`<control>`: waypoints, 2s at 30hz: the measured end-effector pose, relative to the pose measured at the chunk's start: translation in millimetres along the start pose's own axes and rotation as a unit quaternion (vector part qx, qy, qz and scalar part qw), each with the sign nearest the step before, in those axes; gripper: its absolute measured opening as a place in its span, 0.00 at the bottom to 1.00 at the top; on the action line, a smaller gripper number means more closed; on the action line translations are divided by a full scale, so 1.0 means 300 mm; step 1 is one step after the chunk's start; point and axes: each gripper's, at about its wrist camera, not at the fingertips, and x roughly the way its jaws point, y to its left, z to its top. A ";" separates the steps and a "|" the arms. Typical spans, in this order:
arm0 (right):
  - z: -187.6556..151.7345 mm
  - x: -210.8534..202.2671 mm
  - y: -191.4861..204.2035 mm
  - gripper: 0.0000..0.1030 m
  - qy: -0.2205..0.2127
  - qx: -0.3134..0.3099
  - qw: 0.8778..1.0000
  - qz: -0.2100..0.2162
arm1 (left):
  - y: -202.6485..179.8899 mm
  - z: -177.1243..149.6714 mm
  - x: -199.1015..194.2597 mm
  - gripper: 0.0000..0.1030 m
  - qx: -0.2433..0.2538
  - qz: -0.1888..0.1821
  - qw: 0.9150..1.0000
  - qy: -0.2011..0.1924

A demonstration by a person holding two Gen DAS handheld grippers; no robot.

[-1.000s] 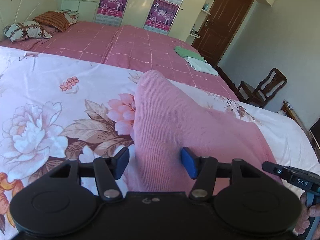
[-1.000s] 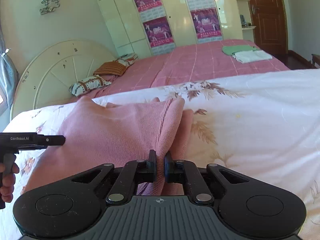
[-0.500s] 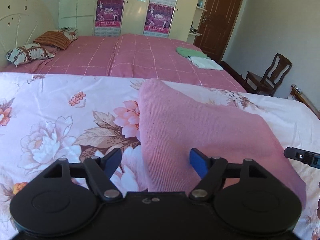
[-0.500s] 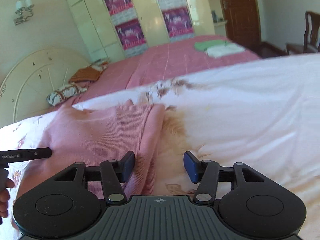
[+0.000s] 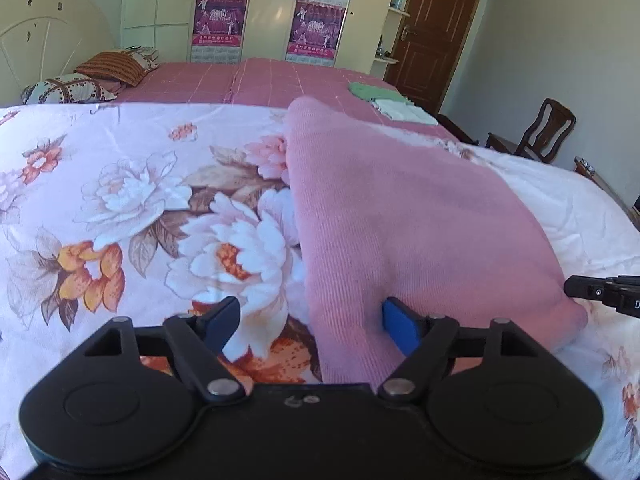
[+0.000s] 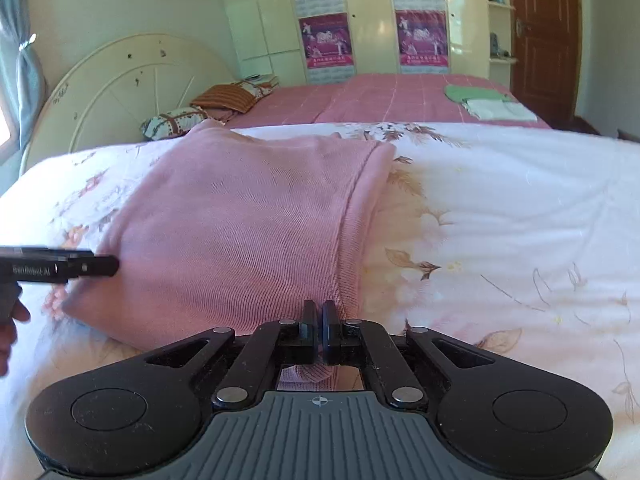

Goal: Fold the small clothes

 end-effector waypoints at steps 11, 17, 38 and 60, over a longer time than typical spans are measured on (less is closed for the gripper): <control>0.345 0.177 -0.038 0.01 -0.064 0.027 0.998 -0.009 | -0.128 0.382 0.288 0.47 0.060 -0.044 0.997 0.021; 0.334 0.382 -0.074 0.00 0.013 -0.021 0.998 -0.066 | -0.145 0.355 0.406 0.51 0.083 -0.017 0.995 0.049; 0.215 0.194 0.026 0.32 -0.012 -0.048 0.999 -0.003 | -0.292 0.222 0.193 0.73 0.153 0.042 0.987 0.016; 0.172 0.141 -0.323 0.62 0.039 0.204 0.967 0.148 | 0.110 0.161 0.163 0.82 -0.094 -0.056 0.992 0.058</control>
